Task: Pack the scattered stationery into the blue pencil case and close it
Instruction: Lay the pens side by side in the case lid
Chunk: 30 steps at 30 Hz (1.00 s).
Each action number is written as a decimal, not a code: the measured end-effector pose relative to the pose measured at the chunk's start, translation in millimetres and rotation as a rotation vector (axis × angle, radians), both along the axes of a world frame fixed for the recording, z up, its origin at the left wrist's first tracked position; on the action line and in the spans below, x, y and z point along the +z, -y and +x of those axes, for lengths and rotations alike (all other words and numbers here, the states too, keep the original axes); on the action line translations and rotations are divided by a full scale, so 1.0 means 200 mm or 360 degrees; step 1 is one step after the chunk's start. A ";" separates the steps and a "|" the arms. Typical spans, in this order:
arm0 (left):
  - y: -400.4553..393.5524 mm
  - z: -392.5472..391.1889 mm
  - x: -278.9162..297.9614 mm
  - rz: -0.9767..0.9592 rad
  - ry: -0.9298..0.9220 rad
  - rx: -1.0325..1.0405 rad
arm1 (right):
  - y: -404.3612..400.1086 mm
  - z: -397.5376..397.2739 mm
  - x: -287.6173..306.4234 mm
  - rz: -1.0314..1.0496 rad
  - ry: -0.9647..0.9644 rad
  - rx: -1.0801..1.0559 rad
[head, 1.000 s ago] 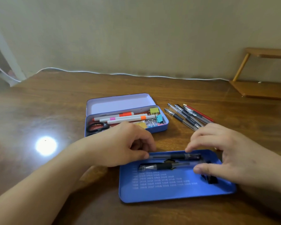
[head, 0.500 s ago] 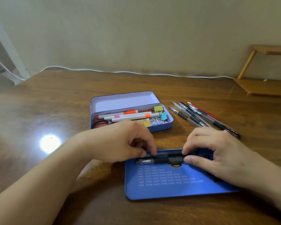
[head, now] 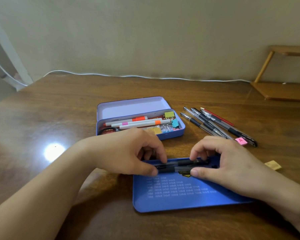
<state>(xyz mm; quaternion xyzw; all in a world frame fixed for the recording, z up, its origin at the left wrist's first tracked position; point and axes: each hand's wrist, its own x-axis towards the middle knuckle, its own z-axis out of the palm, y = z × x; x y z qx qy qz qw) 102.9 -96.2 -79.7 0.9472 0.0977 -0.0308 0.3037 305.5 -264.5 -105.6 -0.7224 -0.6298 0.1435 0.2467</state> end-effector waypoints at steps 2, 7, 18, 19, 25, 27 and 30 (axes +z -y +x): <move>0.00 0.00 0.00 0.0068 0.0023 -0.0026 | -0.01 0.00 -0.01 -0.0003 0.0001 -0.0013; 0.01 0.01 -0.01 0.0120 0.0061 -0.0049 | 0.02 0.03 0.04 -0.0052 0.0110 0.0158; 0.02 0.01 -0.01 0.0142 0.0058 -0.0049 | 0.05 0.17 0.08 -0.0091 0.0155 0.0203; 0.02 0.01 0.00 0.0145 0.0055 -0.0050 | 0.05 0.16 0.08 -0.0091 0.0176 0.0193; 0.04 0.01 0.01 0.0168 0.0027 -0.0072 | 0.04 0.14 0.07 0.0001 0.0330 0.0187; 0.05 0.01 0.01 0.0185 0.0018 -0.0081 | 0.04 0.14 0.07 0.0023 0.0377 0.0195; 0.05 0.01 0.01 0.0199 -0.0003 -0.0079 | 0.04 0.13 0.06 0.0054 0.0427 0.0199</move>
